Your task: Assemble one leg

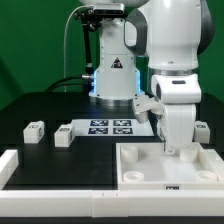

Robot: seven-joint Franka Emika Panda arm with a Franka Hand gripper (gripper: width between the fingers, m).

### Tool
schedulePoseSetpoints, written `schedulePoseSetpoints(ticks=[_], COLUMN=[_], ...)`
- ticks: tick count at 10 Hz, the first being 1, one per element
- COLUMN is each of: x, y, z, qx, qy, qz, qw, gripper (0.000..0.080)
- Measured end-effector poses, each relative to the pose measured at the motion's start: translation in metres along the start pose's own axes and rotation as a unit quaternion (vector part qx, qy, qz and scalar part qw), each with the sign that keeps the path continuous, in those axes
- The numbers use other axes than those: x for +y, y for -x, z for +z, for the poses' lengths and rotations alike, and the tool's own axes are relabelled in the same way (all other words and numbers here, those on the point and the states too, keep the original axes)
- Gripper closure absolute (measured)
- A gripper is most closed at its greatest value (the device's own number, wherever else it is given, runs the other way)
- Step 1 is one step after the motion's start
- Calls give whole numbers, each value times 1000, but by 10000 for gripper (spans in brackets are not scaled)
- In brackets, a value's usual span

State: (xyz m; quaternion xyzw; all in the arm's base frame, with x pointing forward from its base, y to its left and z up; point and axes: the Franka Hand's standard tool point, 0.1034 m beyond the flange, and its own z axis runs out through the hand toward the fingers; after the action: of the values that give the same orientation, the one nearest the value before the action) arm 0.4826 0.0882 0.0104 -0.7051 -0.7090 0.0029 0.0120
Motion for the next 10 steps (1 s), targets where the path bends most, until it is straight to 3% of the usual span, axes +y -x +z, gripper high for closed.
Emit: schedulePoseSetpoints(ticks=[2,5,6,7,9,10], x=[11,12,11,12,12,12], y=[1,1,2,2,2,3], z=[0,0,0,0,0,0], qx=[1,-1,-1,-1,-1,-1], qy=[4,0,0,0,0,0], qz=[3,5,6,6,6,6], qw=[1000,1000,1000,1000,1000,1000], gripper=[739,739,661,661,343,221])
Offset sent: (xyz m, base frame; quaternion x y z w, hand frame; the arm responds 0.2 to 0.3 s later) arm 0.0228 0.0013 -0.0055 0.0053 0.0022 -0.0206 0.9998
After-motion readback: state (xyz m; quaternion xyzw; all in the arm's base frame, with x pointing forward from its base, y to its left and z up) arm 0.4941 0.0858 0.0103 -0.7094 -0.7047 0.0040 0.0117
